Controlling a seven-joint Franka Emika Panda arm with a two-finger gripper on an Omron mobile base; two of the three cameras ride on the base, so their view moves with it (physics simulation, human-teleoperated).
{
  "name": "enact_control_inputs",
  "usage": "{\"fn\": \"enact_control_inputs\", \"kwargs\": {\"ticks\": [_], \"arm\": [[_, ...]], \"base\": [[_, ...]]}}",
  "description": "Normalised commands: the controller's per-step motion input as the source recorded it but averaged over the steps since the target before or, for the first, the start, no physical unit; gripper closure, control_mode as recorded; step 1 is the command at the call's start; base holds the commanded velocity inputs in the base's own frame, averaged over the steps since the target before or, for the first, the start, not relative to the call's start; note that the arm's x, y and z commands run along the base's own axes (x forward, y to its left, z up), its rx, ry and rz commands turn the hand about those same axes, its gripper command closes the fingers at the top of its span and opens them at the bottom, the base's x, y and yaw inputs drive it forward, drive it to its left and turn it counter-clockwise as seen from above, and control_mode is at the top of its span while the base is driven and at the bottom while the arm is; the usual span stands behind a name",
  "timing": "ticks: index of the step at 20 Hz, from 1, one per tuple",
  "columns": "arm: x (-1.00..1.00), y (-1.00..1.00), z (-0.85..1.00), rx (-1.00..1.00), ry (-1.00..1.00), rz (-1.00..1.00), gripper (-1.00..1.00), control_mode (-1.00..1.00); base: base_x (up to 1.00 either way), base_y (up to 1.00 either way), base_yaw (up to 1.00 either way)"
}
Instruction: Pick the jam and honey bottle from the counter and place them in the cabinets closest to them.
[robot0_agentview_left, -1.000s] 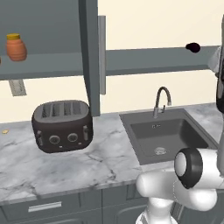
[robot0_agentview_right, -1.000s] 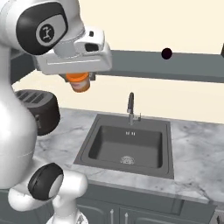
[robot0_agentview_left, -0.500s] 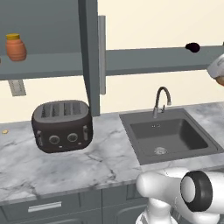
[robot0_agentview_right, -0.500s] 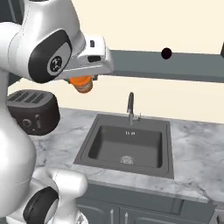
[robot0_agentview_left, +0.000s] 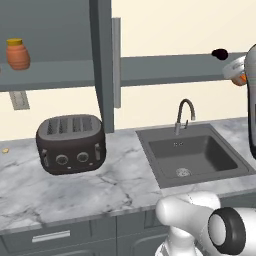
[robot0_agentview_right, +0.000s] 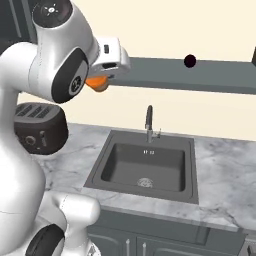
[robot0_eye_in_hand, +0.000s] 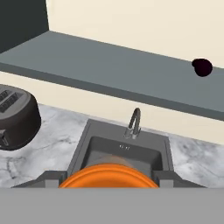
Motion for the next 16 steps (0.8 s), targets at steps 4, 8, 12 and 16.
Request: {"fn": "enact_control_inputs", "kwargs": {"ticks": [4,8,12,16], "arm": [[0.53,0.07,0.27,0.0,0.05,0.0,1.0,-1.0],[0.19,0.01,0.07,0.0,0.05,0.0,1.0,-1.0],[0.0,0.0,0.0,0.0,0.0,0.0,1.0,-1.0],[0.3,0.06,-0.01,0.0,0.0,0.0,1.0,-1.0]], "base": [[0.0,0.0,0.0],[0.0,0.0,0.0],[0.0,0.0,0.0],[0.0,0.0,0.0]]}}
